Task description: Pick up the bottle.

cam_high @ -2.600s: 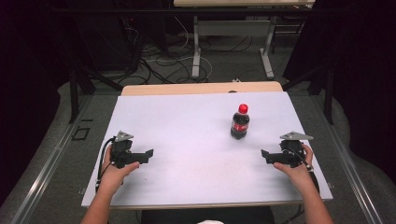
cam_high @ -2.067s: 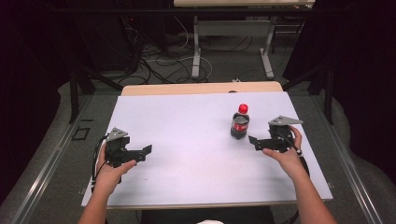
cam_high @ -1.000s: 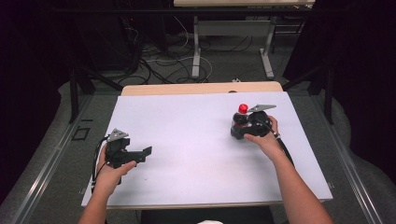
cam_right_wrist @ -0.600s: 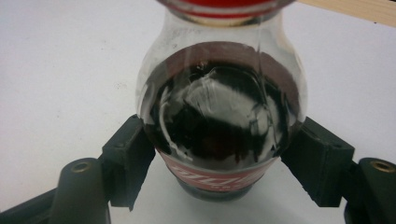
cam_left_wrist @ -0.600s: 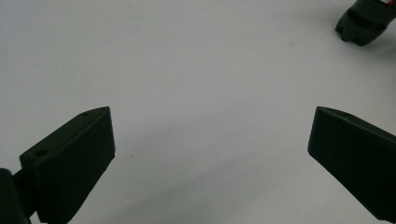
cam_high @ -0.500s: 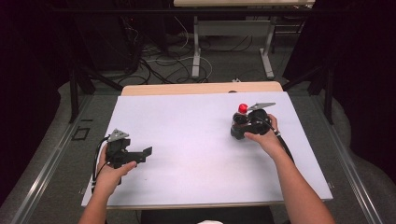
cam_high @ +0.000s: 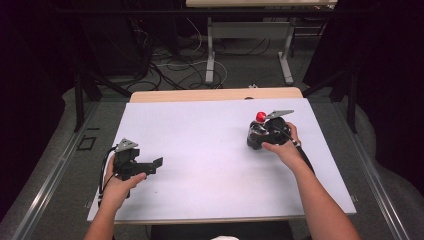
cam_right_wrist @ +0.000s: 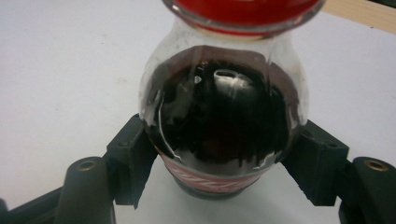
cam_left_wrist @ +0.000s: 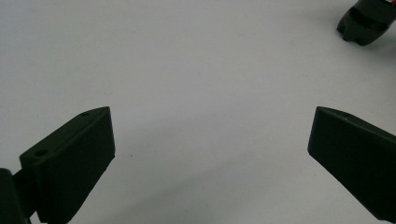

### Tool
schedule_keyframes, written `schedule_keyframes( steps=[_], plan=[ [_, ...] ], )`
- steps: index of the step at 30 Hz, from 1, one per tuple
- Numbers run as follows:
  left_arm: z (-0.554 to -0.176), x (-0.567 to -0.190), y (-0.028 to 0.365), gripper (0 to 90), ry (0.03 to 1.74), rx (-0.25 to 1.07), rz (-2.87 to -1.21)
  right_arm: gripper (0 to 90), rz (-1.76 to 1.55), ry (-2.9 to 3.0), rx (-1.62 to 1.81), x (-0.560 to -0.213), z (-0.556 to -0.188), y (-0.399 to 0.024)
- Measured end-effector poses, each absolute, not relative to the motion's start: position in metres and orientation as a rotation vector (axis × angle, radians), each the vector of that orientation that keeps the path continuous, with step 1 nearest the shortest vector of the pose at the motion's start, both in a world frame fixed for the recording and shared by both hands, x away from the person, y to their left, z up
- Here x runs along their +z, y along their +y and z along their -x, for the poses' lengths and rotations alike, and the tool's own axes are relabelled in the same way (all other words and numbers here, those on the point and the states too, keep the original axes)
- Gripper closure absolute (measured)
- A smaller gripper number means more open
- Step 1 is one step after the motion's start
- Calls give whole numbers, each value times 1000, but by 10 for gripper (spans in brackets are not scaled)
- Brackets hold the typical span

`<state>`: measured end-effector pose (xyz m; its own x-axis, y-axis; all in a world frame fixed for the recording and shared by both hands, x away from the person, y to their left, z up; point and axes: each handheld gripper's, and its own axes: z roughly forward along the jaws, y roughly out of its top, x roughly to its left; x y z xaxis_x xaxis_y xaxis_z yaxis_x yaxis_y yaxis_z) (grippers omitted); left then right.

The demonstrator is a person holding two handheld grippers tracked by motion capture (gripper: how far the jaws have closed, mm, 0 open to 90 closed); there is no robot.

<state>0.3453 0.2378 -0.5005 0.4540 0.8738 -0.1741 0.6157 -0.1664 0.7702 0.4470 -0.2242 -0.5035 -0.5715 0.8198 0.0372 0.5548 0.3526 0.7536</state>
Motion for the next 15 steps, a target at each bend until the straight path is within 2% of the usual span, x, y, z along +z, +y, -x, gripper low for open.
schedule_keyframes(
  steps=[15],
  plan=[
    [-346, -500, 237, 9, 1236, 389, -1921, 306, -1111, 2322, 1038, -485, -409, -212]
  ],
)
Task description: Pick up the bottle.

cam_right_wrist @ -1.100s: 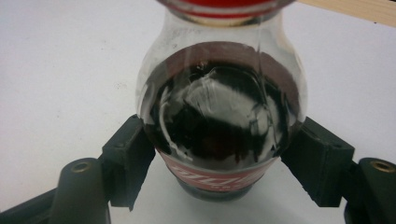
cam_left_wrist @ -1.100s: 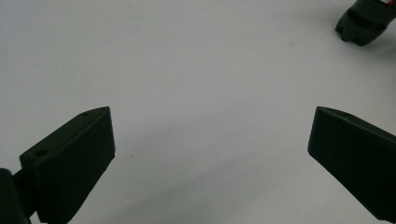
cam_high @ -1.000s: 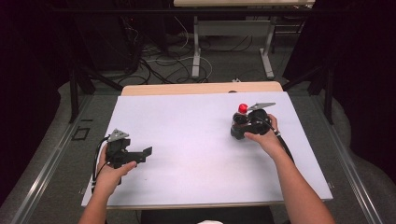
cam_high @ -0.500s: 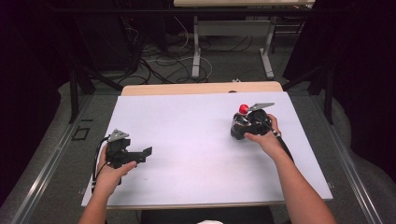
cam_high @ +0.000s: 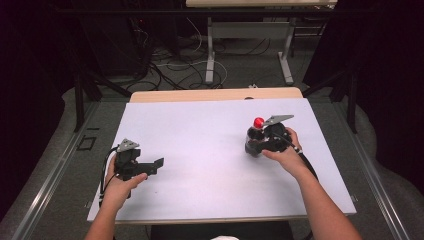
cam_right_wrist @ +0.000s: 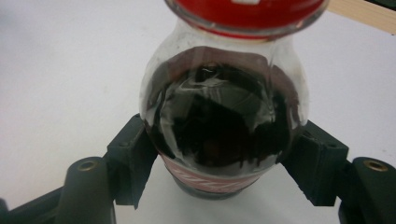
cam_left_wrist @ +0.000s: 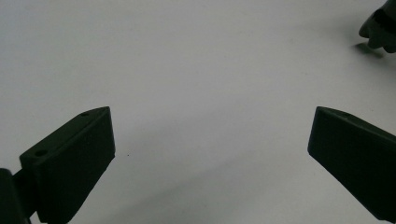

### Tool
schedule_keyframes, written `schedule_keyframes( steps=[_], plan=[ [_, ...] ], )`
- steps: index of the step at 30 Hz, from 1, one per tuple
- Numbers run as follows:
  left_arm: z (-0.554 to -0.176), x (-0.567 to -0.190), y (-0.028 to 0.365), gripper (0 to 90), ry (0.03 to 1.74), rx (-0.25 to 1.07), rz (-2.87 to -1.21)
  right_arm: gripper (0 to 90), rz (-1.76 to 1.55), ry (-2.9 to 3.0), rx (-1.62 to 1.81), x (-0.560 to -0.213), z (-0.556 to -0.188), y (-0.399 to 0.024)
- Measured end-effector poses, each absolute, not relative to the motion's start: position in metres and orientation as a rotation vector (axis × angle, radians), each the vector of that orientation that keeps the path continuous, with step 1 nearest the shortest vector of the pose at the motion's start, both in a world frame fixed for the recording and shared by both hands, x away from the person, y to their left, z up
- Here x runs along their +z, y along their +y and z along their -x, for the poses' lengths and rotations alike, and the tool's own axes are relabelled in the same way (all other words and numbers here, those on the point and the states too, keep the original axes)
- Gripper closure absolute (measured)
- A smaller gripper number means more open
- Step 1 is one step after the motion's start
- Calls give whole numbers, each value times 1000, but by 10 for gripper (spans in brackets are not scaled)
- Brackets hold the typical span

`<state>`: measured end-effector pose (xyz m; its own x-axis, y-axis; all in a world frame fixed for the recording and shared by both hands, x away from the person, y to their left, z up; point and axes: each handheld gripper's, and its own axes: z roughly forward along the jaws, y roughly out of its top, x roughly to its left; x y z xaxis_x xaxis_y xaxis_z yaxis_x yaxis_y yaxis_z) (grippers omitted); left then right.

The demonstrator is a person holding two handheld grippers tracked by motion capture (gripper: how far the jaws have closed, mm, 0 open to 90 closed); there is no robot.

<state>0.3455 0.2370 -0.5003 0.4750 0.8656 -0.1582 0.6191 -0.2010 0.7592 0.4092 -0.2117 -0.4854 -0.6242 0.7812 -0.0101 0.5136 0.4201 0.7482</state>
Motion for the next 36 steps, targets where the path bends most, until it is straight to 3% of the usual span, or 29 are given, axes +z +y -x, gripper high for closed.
schedule_keyframes(
  steps=[10, 23, 27, 36],
  plan=[
    [-344, -498, 224, 12, 1201, 383, -1935, 309, -991, 2353, 1110, -474, -374, -196],
    [-327, -464, 178, 58, 956, 347, -1964, 309, -805, 2527, 1126, -475, -340, -163],
    [-322, -445, 154, 165, 848, 320, -1972, 309, -784, 2562, 1130, -477, -335, -158],
    [-320, -422, 108, 279, 656, 222, -2003, 309, -703, 2615, 1106, -479, -324, -146]
  ],
)
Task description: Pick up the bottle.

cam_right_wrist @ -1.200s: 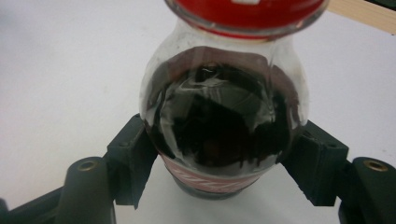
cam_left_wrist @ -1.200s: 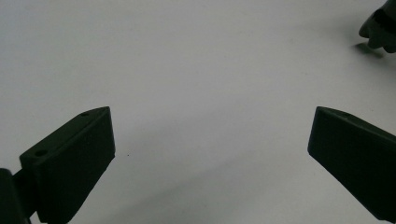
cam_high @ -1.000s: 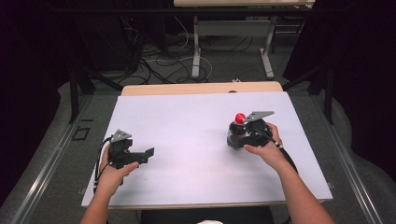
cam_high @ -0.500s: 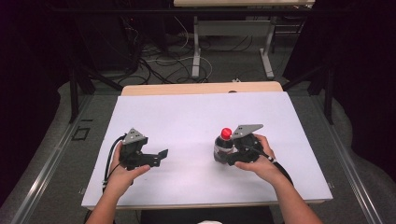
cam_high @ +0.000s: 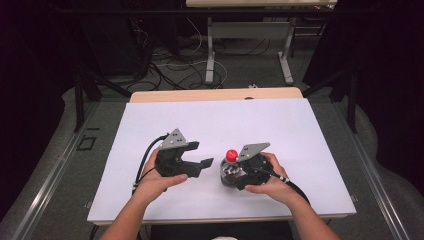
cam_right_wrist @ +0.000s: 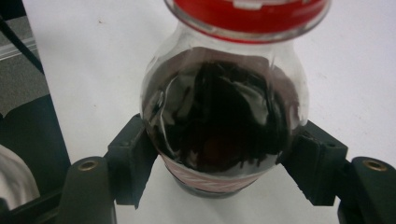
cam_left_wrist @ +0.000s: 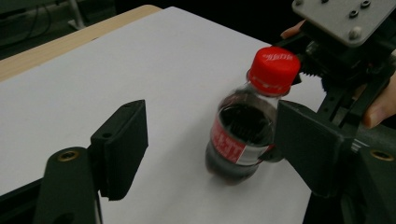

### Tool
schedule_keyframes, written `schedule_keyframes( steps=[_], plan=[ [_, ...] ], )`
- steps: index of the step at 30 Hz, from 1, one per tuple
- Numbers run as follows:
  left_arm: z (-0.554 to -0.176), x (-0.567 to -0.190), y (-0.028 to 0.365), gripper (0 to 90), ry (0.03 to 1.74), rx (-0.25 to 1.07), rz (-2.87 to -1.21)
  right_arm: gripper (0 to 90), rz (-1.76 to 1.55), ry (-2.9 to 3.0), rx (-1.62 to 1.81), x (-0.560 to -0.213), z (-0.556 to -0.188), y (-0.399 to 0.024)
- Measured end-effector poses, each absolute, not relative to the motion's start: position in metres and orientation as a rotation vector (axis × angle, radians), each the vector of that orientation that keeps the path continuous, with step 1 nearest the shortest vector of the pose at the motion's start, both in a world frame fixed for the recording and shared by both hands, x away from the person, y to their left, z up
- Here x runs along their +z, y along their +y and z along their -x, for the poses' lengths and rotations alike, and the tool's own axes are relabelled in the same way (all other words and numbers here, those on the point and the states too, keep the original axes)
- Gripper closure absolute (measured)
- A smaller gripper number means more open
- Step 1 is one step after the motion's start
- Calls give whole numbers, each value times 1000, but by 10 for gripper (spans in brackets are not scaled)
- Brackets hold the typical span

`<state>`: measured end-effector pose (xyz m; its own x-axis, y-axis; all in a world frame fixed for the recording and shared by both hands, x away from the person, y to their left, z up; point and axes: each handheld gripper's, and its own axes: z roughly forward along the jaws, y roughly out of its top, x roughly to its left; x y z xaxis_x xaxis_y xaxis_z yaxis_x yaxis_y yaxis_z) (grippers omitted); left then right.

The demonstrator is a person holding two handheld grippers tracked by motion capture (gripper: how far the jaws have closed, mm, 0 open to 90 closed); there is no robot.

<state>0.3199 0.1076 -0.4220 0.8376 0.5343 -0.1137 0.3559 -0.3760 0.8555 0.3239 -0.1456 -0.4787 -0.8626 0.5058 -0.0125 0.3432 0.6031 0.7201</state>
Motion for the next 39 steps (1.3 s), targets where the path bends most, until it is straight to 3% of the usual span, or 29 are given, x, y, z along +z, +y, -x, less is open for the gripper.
schedule_keyframes(
  steps=[6, 26, 39],
  plan=[
    [-324, -415, 88, 329, 620, 95, -2048, 309, -674, 2618, 1116, -479, -319, -140],
    [-332, -408, 58, 403, 568, 26, -2080, 309, -634, 2646, 1141, -478, -313, -134],
    [-335, -410, 56, 549, 513, -42, -2091, 310, -613, 2672, 1157, -478, -313, -132]
  ],
)
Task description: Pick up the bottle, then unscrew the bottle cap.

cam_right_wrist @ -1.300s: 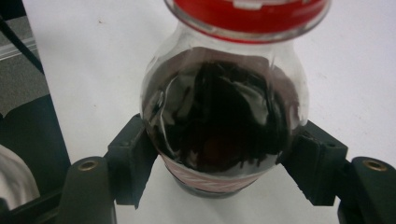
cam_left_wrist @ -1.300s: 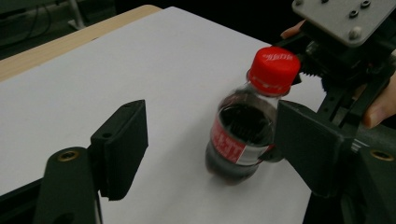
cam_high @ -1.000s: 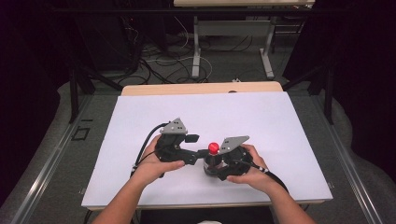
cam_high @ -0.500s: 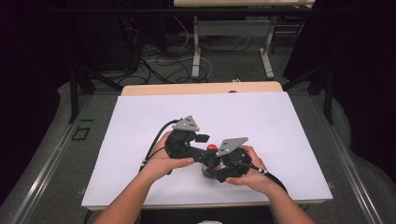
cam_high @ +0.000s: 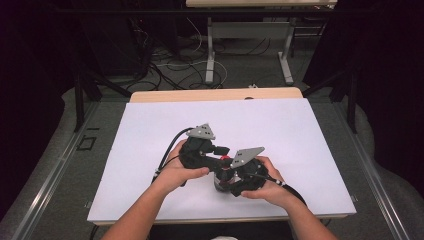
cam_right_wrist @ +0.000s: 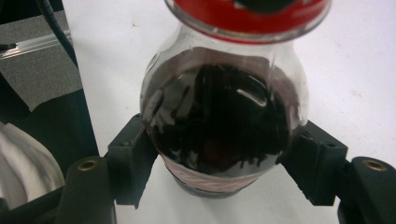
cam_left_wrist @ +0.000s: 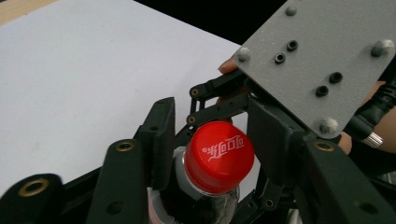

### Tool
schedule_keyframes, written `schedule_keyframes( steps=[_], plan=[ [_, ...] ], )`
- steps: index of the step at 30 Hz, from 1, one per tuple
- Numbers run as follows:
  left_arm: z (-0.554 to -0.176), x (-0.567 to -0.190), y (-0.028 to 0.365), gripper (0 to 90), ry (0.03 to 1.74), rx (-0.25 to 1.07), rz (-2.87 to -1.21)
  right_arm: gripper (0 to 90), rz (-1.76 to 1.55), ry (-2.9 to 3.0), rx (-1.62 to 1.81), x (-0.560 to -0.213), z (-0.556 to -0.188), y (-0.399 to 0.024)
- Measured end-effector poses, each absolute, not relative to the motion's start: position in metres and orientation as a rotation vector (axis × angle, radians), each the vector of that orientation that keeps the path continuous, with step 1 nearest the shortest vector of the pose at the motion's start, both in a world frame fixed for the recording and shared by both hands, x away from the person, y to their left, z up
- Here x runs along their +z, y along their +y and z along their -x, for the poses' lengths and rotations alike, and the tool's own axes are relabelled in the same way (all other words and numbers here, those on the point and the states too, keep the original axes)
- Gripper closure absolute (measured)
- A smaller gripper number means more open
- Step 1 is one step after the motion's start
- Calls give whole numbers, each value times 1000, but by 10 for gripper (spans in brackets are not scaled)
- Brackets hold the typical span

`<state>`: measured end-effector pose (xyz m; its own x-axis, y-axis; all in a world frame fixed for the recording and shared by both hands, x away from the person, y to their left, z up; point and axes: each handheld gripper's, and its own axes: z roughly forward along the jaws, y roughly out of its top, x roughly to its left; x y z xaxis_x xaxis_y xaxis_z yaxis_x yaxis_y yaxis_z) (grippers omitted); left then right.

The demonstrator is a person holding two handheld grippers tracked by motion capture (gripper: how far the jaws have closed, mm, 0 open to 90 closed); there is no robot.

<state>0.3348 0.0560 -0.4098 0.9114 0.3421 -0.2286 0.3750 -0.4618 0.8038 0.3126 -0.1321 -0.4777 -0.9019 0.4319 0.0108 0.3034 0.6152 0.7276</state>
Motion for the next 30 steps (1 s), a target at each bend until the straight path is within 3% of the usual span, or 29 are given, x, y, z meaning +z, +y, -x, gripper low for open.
schedule_keyframes(
  steps=[3, 13, 25, 30],
  plan=[
    [-334, -409, 56, 601, 489, -46, -2109, 310, -605, 2673, 1161, -478, -312, -132],
    [-323, -409, 51, 613, 537, 73, -2104, 317, -625, 2668, 1163, -478, -313, -131],
    [-311, -410, 42, 614, 731, 226, -2055, 320, -710, 2623, 1112, -478, -313, -128],
    [-314, -410, 42, 596, 726, 176, -2056, 319, -697, 2634, 1107, -478, -313, -130]
  ],
)
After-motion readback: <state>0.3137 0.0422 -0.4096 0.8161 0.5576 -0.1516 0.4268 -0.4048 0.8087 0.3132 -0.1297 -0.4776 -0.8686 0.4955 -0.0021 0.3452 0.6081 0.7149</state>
